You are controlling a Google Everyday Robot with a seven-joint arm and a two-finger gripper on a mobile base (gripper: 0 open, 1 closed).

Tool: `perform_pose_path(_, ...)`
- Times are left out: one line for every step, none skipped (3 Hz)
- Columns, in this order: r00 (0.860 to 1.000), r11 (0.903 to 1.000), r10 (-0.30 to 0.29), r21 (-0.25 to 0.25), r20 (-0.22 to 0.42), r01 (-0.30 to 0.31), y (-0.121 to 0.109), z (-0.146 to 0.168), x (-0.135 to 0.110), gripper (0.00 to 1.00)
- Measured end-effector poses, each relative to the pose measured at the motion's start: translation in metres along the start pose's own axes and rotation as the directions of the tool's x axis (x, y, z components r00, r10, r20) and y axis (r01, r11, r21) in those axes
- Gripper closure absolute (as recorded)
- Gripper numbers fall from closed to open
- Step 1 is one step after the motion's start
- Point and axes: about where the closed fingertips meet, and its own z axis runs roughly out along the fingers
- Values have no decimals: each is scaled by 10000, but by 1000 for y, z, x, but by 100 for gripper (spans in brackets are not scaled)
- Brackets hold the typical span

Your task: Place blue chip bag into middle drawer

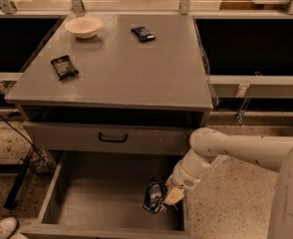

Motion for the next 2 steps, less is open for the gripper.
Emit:
perform_pose_path(9997,9985,96,535,-206,-85,2,0,-1,100)
perform_pose_path(9961,9800,421,1975,-780,-259,15,-1,0,100)
